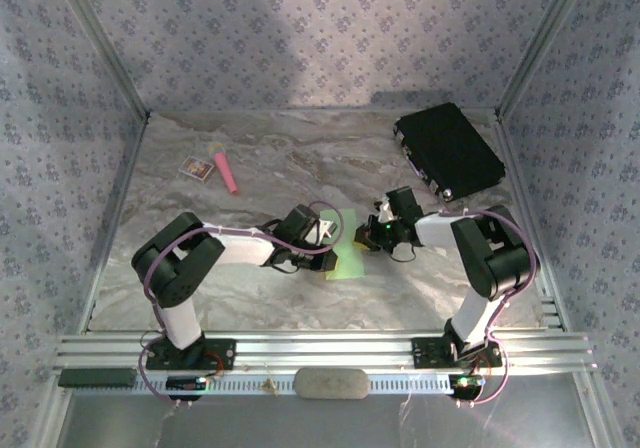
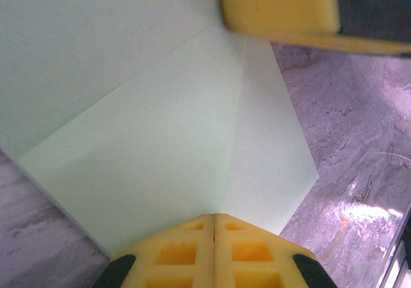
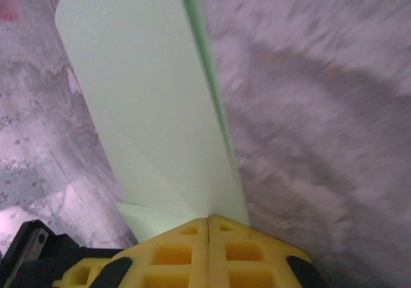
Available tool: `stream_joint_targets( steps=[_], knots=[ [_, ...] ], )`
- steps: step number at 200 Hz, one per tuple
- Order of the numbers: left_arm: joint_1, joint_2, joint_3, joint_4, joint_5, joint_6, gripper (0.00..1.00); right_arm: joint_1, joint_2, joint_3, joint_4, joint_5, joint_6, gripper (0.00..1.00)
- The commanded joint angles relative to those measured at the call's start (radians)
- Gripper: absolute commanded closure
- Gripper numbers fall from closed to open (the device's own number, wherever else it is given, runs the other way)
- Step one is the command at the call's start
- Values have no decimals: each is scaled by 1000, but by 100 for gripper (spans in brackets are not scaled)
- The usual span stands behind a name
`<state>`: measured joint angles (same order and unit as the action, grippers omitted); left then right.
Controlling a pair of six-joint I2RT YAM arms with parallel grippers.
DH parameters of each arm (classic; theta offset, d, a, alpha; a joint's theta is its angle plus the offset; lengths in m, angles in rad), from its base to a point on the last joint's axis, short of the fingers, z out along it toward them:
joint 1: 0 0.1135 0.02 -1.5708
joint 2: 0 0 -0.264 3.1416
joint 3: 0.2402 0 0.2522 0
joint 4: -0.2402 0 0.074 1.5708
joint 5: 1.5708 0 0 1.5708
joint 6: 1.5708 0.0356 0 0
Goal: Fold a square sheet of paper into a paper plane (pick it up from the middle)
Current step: Fold the triangle a second time at the center of the table.
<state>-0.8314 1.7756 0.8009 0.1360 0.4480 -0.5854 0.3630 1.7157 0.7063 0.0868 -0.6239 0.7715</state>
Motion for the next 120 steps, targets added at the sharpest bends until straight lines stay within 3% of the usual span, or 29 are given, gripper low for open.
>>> stream_joint_targets(
  steps=[1,30,54,89,120],
  knots=[
    [4,27,-23,-84,-19,12,100,-27,1,17,-84,87,-41,100],
    [4,27,-23,-82,-14,15,100,-21,-94,2,-70,85,-33,100],
    [4,24,-27,-77,-14,14,100,39,-145,-2,-55,92,-13,100],
    [3,19,-25,-72,-12,9,100,149,-60,-3,1,71,40,100],
    [4,20,-24,-72,-8,10,100,136,-15,-19,4,87,48,100]
  ],
)
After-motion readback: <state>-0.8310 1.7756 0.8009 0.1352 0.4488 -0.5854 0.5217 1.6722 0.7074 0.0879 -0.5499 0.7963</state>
